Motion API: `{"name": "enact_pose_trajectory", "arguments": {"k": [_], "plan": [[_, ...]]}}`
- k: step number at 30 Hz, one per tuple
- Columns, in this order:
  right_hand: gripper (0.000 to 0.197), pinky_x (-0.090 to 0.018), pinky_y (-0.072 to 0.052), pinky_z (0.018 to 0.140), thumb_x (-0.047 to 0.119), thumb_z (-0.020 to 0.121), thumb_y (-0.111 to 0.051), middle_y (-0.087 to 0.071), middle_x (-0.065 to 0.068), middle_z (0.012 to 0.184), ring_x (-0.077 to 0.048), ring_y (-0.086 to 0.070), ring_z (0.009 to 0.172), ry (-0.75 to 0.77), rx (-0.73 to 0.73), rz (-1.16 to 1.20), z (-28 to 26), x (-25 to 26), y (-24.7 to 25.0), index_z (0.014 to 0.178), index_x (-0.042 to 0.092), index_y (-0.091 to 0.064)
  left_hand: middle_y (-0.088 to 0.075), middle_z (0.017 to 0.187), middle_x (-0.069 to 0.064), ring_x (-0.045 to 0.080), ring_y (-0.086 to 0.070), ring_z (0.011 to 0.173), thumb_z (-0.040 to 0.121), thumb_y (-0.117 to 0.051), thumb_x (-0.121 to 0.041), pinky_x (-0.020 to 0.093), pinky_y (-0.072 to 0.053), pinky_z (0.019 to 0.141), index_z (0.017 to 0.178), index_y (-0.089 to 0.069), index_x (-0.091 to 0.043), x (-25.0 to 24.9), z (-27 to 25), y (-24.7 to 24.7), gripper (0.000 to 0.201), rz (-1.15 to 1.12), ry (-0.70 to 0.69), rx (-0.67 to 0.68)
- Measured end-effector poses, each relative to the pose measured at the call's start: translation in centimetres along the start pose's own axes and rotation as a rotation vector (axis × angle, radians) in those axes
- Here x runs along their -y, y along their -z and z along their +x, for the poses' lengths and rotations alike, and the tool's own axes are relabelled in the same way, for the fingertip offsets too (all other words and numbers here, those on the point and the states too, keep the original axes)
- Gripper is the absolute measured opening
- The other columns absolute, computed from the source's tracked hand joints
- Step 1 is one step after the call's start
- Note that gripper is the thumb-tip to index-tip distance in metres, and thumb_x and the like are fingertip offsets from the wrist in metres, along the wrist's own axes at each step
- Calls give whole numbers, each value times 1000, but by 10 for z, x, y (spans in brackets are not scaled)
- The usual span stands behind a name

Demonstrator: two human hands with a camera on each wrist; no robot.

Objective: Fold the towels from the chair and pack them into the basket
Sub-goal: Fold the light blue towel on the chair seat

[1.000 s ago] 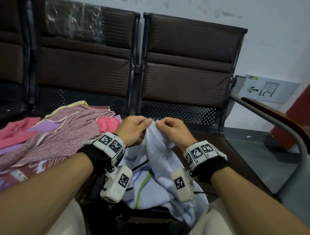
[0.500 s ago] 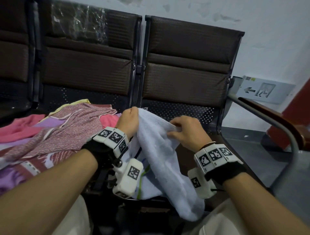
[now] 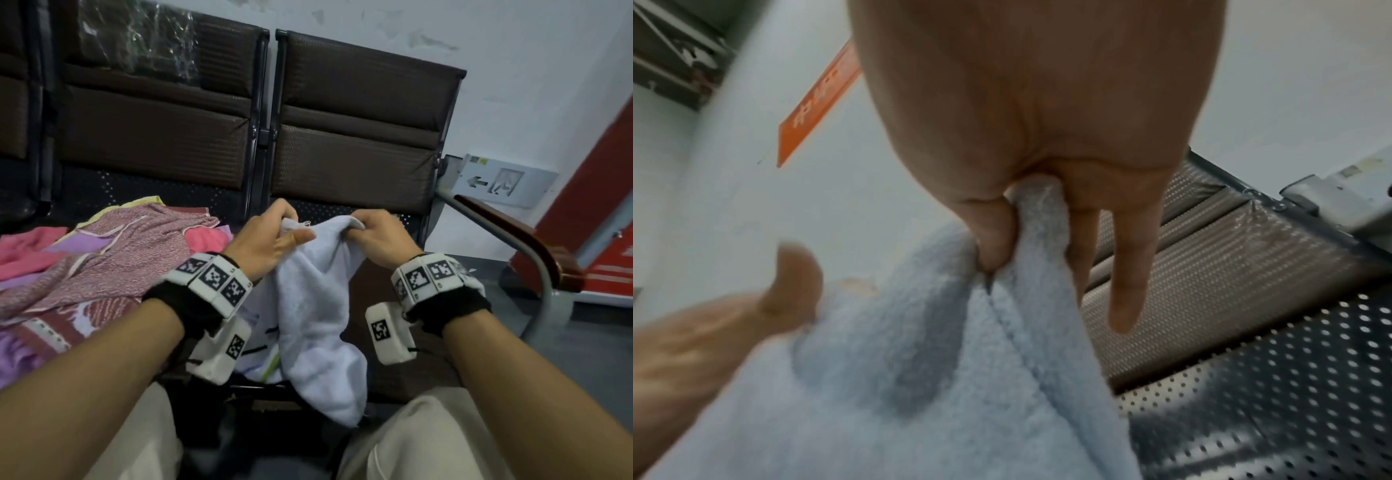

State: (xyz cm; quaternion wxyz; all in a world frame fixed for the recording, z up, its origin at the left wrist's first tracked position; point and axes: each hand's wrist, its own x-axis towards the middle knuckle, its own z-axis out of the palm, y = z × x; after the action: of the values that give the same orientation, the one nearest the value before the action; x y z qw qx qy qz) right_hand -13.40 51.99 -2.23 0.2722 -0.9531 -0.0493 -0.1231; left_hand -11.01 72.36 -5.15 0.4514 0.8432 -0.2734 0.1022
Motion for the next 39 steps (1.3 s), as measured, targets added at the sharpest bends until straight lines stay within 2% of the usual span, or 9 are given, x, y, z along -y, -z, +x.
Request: {"name": "enact_pose_trajectory", "arguments": {"k": [5, 7, 9, 15, 19, 23, 27, 31, 39], "plan": [[19, -18, -37, 50, 22, 84, -63, -62, 7, 67, -6, -54, 67, -8, -1, 3, 21, 16, 35, 65, 28, -65, -67, 101, 2, 15, -62, 93, 86, -65, -28, 28, -48, 82, 109, -62, -13, -8, 22, 40, 28, 162, -58, 151], [21, -10, -35, 47, 23, 85, -63, -61, 10, 66, -4, -54, 66, 2, -18, 5, 33, 22, 44, 65, 29, -64, -66, 86, 3, 20, -62, 84, 90, -61, -26, 34, -51, 77, 89, -63, -19, -10, 37, 53, 7, 223, -37, 196], [19, -13, -37, 51, 18, 87, -61, -63, 7, 71, -8, -56, 71, 6, -34, -1, 49, 27, 51, 71, 28, -65, -57, 71, -1, 23, -58, 76, 94, -54, -27, 32, -44, 68, 71, -52, -25, -13, 55, 64, 23, 320, -21, 182], [24, -22, -37, 64, 7, 85, -53, -65, -4, 83, -19, -58, 86, -37, -194, 26, 90, 42, 71, 84, 25, -69, -63, 94, 22, 36, -58, 94, 94, -44, -13, 35, -35, 71, 93, -58, -1, -32, 114, 76, 18, 356, -3, -68], [15, -26, -37, 62, 14, 85, -58, -62, 7, 70, -10, -54, 70, 92, -458, 230, 95, 51, 82, 78, 24, -66, -61, 93, 25, 36, -55, 88, 94, -42, -12, 37, -32, 68, 89, -53, 2, -53, 127, 80, 19, 215, -35, -281], [12, -23, -38, 61, 11, 87, -57, -60, 7, 73, -4, -50, 67, 86, -437, 404, 66, 37, 61, 78, 18, -62, -58, 82, 11, 23, -52, 79, 94, -42, -11, 31, -30, 63, 90, -55, -5, -49, 99, 67, 15, 93, -50, -272], [23, -27, -38, 65, 8, 89, -54, -55, 9, 72, -11, -51, 73, -70, -278, 424, 12, 11, 11, 72, 23, -54, -64, 94, 11, 25, -58, 89, 93, -42, -7, 34, -41, 74, 100, -59, -8, -25, 43, 33, 18, 33, 62, -153], [9, -32, -42, 72, 14, 89, -57, -61, 2, 78, -18, -56, 81, -215, -146, 381, -49, -12, -36, 82, 17, -62, -65, 99, 9, 23, -58, 96, 93, -45, -7, 32, -41, 83, 105, -60, -10, -2, -26, -6, 20, -11, 194, -61], [24, -32, -50, 77, 35, 80, -70, -67, 4, 91, -16, -63, 92, -421, -76, 401, -121, -38, -73, 95, 18, -64, -64, 89, 2, 15, -55, 82, 93, -50, -16, 27, -39, 71, 97, -61, -10, 27, -95, -50, 13, -123, 388, 8]]}}
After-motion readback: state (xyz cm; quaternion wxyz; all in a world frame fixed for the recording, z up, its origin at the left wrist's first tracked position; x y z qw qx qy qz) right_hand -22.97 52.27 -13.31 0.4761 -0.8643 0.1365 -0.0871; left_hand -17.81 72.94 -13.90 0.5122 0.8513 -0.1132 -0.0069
